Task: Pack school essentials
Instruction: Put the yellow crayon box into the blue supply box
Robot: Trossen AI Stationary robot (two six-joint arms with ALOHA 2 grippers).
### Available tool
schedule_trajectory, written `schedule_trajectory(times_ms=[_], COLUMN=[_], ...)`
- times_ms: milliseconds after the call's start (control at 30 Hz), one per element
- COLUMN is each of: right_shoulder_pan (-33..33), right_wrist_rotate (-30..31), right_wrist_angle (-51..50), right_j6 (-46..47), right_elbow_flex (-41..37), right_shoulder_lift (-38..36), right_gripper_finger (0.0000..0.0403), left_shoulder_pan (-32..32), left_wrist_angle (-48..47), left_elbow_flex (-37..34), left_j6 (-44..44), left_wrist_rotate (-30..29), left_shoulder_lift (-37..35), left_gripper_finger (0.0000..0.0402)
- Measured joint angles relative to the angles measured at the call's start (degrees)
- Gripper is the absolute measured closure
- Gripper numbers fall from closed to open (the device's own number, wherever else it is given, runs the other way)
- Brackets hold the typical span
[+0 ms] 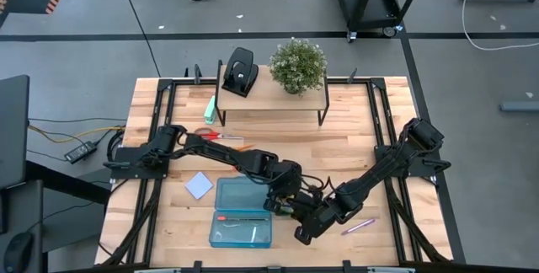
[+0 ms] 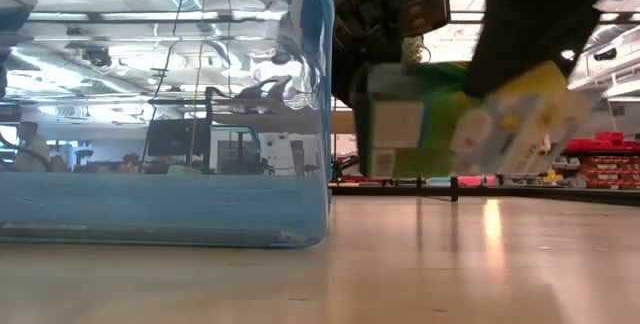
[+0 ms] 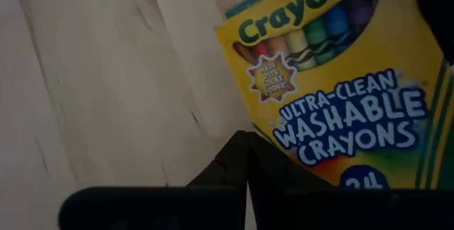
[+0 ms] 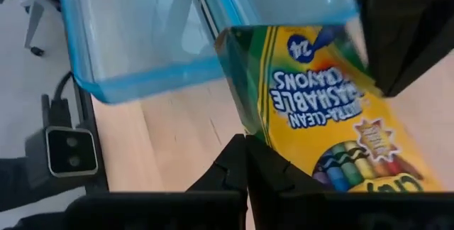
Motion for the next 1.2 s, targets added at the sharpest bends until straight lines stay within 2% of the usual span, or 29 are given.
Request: schedule_trajectory(times_ms=[133,400,633,800,1200], right_shoulder_pan=[-0.05,-0.35,-1.74,-3.36,-4.84], right_wrist_rotate=[1.37,1.33,1.37,1.21,1.56], right_wrist_angle=[-0.15,0.18,6.71,11.56,15.34], right_j6=[-1.21,-3.25,-6.24,-9.88,-13.26], right_elbow_flex=[1.43,2.29,2.29,2.25,2.25], right_shoulder_lift=[0.0,0.05,0.11,0.16,0.76], right_gripper_finger=[0.0395,0.0395,0.0395,0.0395,0.0395], left_shoulder_pan=[-0.03,-0.07,-0.24,-0.94,-1.17], left_wrist_angle=[-5.01,-14.35,-22.65,-28.3,-33.34], left_elbow_flex=[2.35,7.52,10.0,10.41,10.5], left_j6=[-0.04,-0.04,-0.33,0.0,-0.24], left_wrist_rotate=[0.35,0.38,1.28,5.65,5.43], left_shoulder_lift=[0.0,-0.02,-0.09,-0.15,-2.43], left_gripper_finger=[0.0379,0.0396,0.0383,0.0396,0.0391])
